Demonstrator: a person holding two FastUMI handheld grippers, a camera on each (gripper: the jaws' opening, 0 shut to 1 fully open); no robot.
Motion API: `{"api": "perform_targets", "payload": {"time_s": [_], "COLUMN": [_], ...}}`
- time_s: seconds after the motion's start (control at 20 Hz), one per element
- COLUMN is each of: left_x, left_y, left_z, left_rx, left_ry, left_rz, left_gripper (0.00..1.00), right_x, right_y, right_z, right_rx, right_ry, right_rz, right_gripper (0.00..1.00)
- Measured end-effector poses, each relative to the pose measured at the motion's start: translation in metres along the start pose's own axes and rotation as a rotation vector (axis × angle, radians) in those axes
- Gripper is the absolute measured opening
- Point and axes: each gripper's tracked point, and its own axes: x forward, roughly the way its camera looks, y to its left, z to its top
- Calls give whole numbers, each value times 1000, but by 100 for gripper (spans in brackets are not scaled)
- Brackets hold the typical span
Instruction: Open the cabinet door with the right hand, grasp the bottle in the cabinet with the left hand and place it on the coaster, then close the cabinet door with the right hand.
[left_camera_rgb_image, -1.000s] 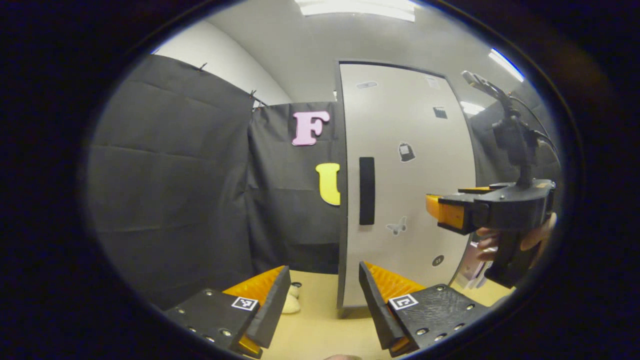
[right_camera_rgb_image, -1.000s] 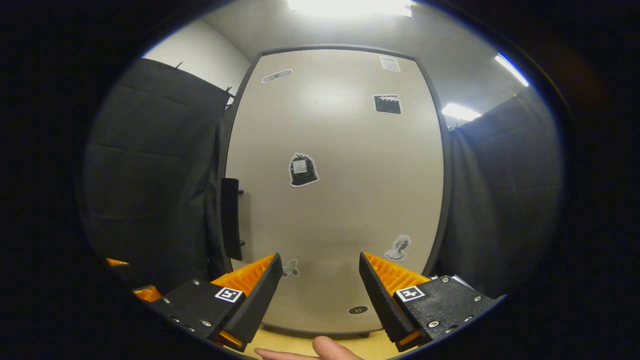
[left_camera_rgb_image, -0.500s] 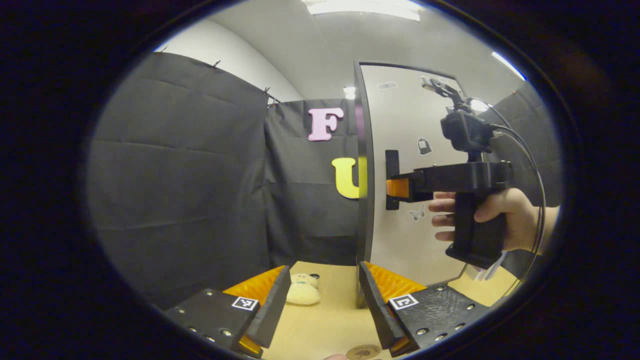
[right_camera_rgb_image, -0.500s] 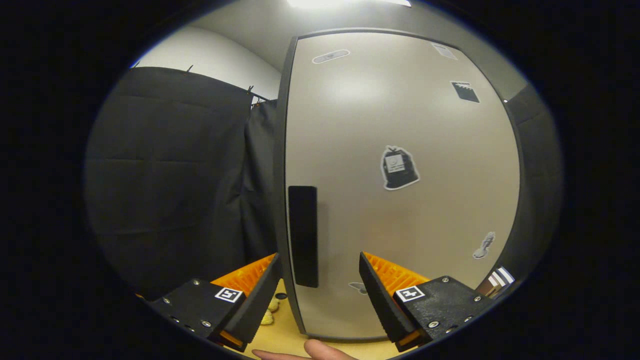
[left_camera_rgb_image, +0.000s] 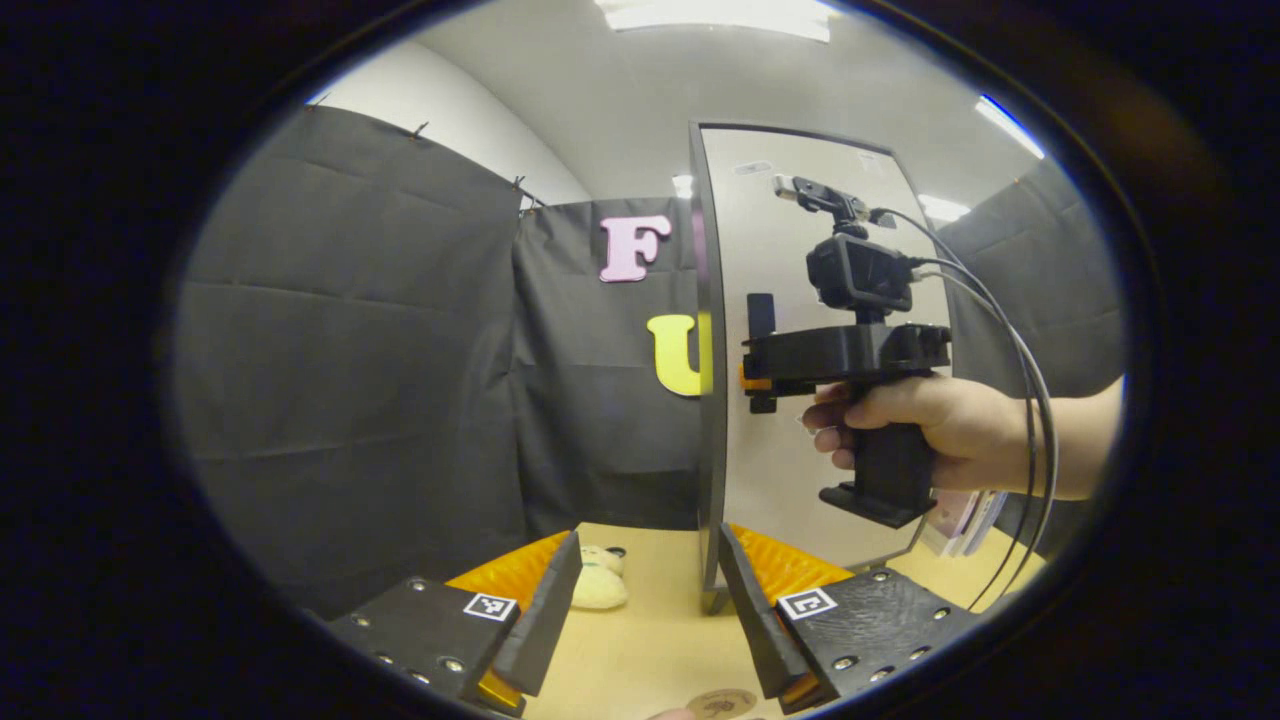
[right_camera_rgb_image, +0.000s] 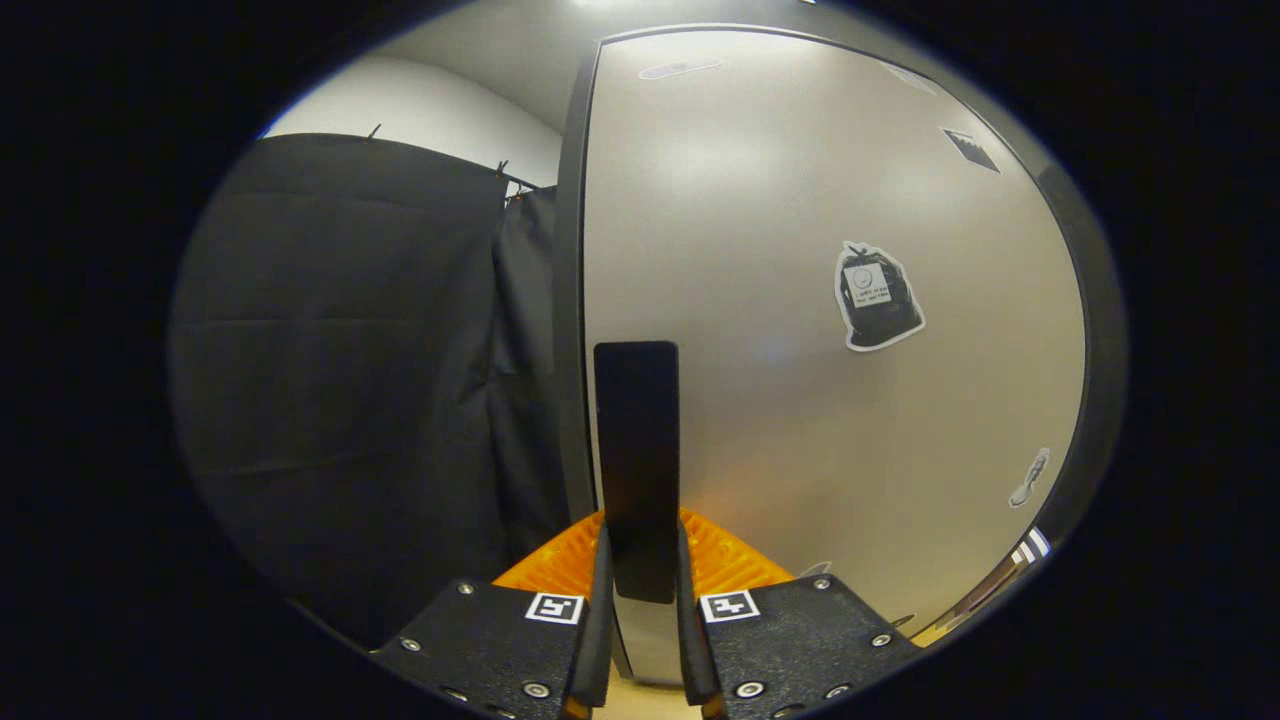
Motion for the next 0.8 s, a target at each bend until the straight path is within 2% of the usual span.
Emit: {"api": "perform_targets", "payload": {"time_s": [0.05, 0.1, 0.25, 0.35, 0.5, 0.65, 0.8], "left_x": [-2, -3, -4, -7, -19, -22, -25], "left_y": [1, 3, 14, 17, 17, 12, 8], "left_z": [-1, 0, 0, 2, 4, -15, -3], "left_rx": [-6, -13, -22, -19, -14, -14, -24], "left_ry": [1, 1, -6, -11, -25, 16, 12], "left_rz": [2, 5, 28, 36, 37, 36, 37], "left_gripper": [84, 74, 74, 84, 80, 79, 76], "right_x": [-2, -2, -3, -8, -22, -33, -44], "right_y": [0, 0, -1, 1, 3, 3, 3], "right_z": [0, -1, -2, -2, -2, -2, -4], "right_rx": [-8, 5, 6, 6, 1, -27, -29], "right_ry": [0, 8, 27, 27, 10, -11, -3], "right_rz": [1, 1, 14, 36, 63, 77, 89], "right_gripper": [29, 27, 25, 25, 25, 24, 24]}}
